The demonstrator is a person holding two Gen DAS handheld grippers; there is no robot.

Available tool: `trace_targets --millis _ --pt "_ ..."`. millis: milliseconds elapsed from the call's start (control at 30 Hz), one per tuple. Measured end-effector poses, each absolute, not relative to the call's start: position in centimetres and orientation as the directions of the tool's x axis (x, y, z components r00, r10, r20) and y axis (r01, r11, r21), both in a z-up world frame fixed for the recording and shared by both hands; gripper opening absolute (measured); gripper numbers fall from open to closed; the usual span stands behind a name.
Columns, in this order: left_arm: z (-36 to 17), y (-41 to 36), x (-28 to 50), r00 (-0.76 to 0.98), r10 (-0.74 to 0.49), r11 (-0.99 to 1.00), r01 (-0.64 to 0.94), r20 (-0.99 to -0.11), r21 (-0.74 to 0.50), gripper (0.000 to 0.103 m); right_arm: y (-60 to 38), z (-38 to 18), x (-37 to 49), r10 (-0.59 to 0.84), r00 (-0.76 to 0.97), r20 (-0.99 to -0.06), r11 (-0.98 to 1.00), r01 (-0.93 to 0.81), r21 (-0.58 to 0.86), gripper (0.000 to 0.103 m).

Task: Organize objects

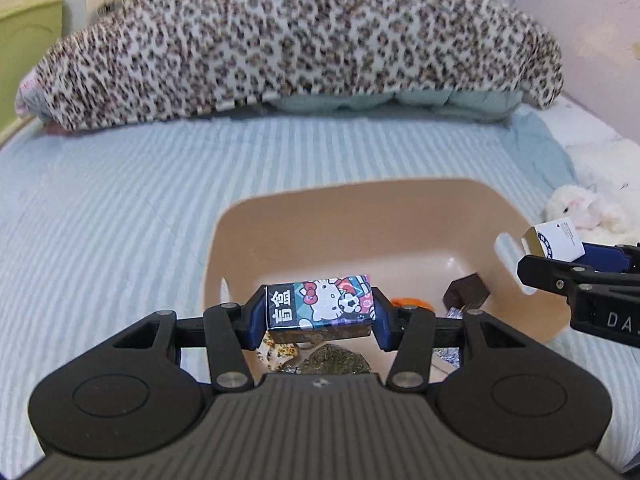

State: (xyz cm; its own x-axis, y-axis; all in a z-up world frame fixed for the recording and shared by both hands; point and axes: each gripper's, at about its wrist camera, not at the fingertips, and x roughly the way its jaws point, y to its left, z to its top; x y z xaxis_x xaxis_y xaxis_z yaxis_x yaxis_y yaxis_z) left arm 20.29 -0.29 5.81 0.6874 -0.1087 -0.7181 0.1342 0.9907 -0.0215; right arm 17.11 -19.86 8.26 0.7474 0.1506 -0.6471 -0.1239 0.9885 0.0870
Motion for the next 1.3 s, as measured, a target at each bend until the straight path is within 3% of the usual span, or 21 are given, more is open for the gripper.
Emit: trace_targets --millis 533,567,667,800,967,1100,1300 --pt "0.5 -1.4 23.5 0.531 -0.071 0.991 0.136 -0.845 0.002 0.055 -18.5 2.2 21.1 0.081 0.612 -0.787 0.992 -0.123 0.006 0.055" --pt "0.7 -1.4 23.4 0.525 -0.068 0.991 0.130 -0.849 0.001 0.058 -18.5 2.2 21.0 0.081 0.611 -0.787 0.992 -0.125 0.005 0.062" --pt "1.5 -1.3 22.9 0.524 -0.078 0.992 0.129 -0.848 -0.011 0.069 -18.9 2.7 20.4 0.089 0.618 -0.781 0.993 -0.121 0.017 0.067" --pt "2.7 -1.1 21.6 0.553 -0.082 0.992 0.125 -0.829 -0.015 0.072 -19.7 3.9 19.4 0.100 0.632 -0.769 0.993 -0.107 0.042 0.079" --pt "4.1 -0.7 19.8 0.570 -0.091 0.990 0.143 -0.817 -0.010 0.077 -20.5 5.3 17.7 0.115 0.647 -0.753 0.993 -0.105 0.062 0.080" --pt "5.0 -0.8 18.3 0.595 -0.073 0.986 0.163 -0.800 0.031 0.077 -20.7 6.6 15.9 0.113 0.671 -0.733 0.993 -0.096 0.066 0.086" --pt "5.7 -0.5 16.0 0.616 -0.087 0.984 0.175 -0.783 0.028 0.077 -20.8 8.0 13.0 0.125 0.697 -0.706 0.992 -0.099 0.078 0.086"
